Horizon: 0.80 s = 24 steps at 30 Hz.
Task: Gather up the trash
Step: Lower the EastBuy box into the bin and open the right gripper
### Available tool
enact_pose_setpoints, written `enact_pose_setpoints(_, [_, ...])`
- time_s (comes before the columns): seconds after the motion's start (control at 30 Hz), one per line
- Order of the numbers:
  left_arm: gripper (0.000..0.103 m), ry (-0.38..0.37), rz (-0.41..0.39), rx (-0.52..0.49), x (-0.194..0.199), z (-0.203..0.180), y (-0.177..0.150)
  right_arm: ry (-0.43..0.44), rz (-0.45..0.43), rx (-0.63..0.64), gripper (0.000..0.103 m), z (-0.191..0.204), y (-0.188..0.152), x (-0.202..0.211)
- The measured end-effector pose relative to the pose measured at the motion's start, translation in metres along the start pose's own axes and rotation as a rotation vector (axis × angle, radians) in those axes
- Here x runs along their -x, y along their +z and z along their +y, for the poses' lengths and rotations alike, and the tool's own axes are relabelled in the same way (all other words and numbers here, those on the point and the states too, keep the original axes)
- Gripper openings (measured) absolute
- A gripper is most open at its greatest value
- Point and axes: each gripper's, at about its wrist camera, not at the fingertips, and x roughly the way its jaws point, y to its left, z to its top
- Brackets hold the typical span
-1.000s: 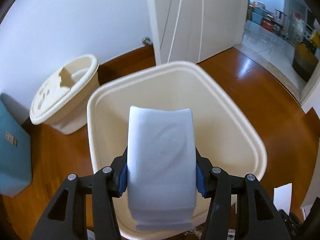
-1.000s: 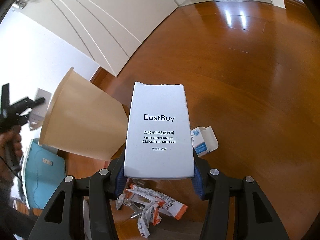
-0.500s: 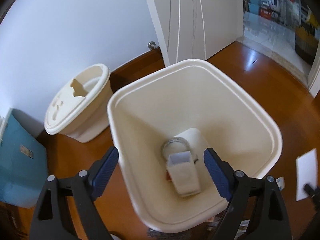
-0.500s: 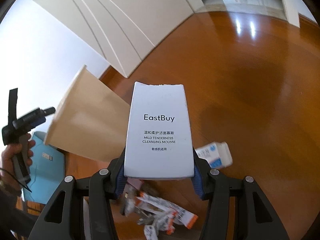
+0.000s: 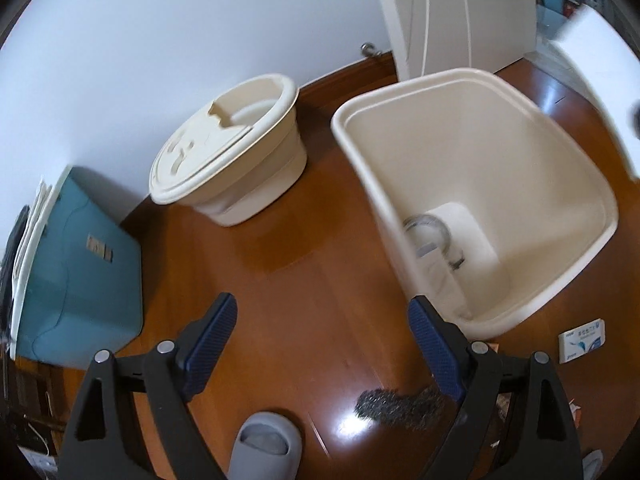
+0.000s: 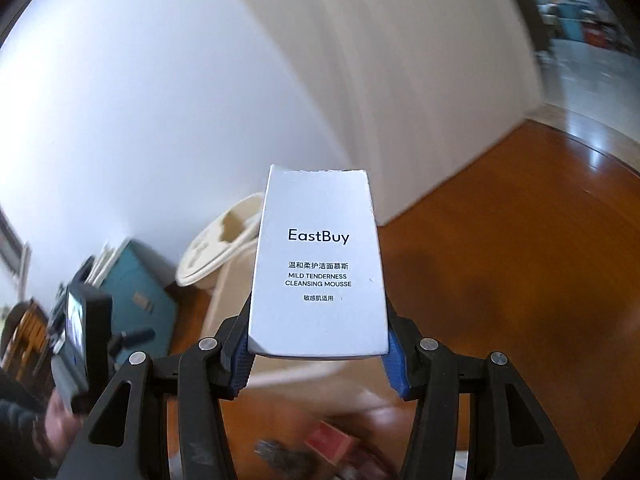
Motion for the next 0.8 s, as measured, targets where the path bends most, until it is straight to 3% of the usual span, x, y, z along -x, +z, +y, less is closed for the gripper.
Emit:
enact_pose_setpoints(0.13, [0.088,-0.008,-0.015,0.045,0.004,0.013,-0.006,0.021,0.087,0.088,0.056,0.034,0.007,-0.048])
enact_pose_setpoints(0.27, [0.088,-0.011,0.022,0.077,-0.003,0.017,-0.024,0.022,0.143,0.077,0.056,0.042,0.003,-0.083])
enact_pose_setpoints(0.4, [0.088,-0.022,0.065,0.125,-0.013,0.022,-0.04,-0.001,0.17,0.059,0.056,0.043,0.0,-0.094])
enact_pose_setpoints(0.8, [0.088,0.003,0.118,0.102,-0.023,0.01,-0.069,-0.042,0.26,0.091,0.056,0.048,0.0,-0.115])
